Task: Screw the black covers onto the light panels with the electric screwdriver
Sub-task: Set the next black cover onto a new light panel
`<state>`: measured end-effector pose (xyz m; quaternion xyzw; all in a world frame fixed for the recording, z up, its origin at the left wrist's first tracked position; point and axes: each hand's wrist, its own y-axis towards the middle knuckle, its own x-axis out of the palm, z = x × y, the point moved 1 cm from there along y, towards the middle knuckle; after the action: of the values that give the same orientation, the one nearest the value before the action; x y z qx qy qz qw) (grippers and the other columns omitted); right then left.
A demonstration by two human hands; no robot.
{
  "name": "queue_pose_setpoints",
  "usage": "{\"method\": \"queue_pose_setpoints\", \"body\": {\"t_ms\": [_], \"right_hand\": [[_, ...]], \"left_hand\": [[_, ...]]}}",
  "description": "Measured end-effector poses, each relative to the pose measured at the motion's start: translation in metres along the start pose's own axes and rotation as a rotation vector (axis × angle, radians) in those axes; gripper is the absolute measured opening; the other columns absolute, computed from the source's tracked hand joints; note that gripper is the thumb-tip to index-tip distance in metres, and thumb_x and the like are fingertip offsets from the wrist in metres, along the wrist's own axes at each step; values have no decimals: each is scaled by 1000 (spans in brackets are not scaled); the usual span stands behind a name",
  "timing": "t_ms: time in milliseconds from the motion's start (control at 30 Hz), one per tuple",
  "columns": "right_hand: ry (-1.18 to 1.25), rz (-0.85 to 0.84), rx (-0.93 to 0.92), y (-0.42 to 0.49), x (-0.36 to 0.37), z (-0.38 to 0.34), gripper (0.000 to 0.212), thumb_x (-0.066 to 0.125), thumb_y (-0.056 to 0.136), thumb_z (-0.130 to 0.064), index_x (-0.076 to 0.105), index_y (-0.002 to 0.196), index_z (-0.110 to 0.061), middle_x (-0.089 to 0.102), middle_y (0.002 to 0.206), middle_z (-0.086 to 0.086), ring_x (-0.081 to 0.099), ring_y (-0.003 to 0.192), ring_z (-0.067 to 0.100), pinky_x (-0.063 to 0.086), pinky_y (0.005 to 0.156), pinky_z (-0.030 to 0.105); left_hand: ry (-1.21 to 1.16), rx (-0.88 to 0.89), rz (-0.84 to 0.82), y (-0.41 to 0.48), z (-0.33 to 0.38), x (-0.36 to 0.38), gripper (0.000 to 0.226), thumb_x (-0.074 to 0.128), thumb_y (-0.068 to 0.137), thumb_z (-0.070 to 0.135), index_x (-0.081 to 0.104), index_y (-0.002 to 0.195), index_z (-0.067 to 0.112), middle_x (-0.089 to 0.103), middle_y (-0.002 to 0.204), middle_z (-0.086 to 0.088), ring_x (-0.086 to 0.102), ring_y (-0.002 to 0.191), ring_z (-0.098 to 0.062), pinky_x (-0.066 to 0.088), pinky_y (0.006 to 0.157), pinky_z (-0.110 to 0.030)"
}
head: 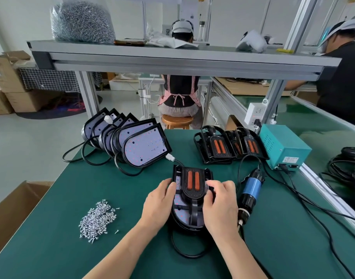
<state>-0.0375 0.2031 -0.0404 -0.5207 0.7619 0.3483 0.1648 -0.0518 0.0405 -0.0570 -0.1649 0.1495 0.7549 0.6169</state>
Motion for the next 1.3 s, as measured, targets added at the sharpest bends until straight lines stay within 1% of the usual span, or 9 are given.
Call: {"method": "queue_pose_setpoints", "body": {"t_ms": [100,200,467,667,800,900,1033,1133,1300], "right_hand": [[-20,-66,-1,0,5,4,34,55,95,3,66,125,-7,47,122,3,51,113,21,41,98,27],[-5,-135,5,-1,8,6,43,50,95,6,62,133,-9,45,135,1,56,114,18,42,99,24],[303,-115,137,-1,11,7,51,47,94,11,61,137,-12,47,139,-4,45,124,3,21,94,-7],[442,-85,175,0,18,6,50,48,94,10,61,137,-13,49,137,-7,47,118,-8,28,96,-2],[599,-114,258,0,16,8,50,50,93,5,65,133,-22,50,134,-21,42,118,-24,32,114,19],[652,-122,310,0,17,8,56,48,91,9,68,130,-27,51,133,-29,43,119,-24,33,118,28],[668,-105,335,2,18,15,59,47,90,11,69,128,-27,55,138,-20,48,133,-2,37,119,39],[644,-111,314,3,18,18,58,47,90,11,68,130,-27,53,144,-15,48,137,5,39,118,43],[610,-110,232,1,16,13,55,49,92,8,66,134,-23,50,145,-19,53,129,1,44,112,37]], "left_hand": [[7,41,-6,-4,-3,0,22,44,101,38,61,112,29,69,85,6,62,88,-12,47,79,-25],[7,57,8,-6,-9,1,31,47,99,36,57,125,23,60,62,14,54,66,0,41,64,-18],[-3,71,125,-4,-11,3,24,53,97,26,67,115,19,57,56,11,45,54,-7,41,56,-15],[-18,35,129,-2,-7,-3,21,54,98,35,70,106,23,72,83,2,63,83,-16,48,73,-20],[21,32,97,-7,-5,-16,23,50,99,41,67,90,29,70,78,6,62,78,-9,48,71,-23],[245,99,113,-6,-3,-50,18,59,93,26,66,79,20,64,65,4,56,63,-12,46,65,-21],[575,67,-188,-6,4,-124,18,71,80,17,64,66,26,58,56,14,50,53,2,40,55,-12],[754,-74,-392,-19,1,-149,10,74,74,21,65,71,23,62,62,11,54,55,-5,49,57,-25],[972,-78,-421,-33,-6,-131,17,66,79,16,52,76,23,65,85,6,52,69,-5,43,72,-19]]}}
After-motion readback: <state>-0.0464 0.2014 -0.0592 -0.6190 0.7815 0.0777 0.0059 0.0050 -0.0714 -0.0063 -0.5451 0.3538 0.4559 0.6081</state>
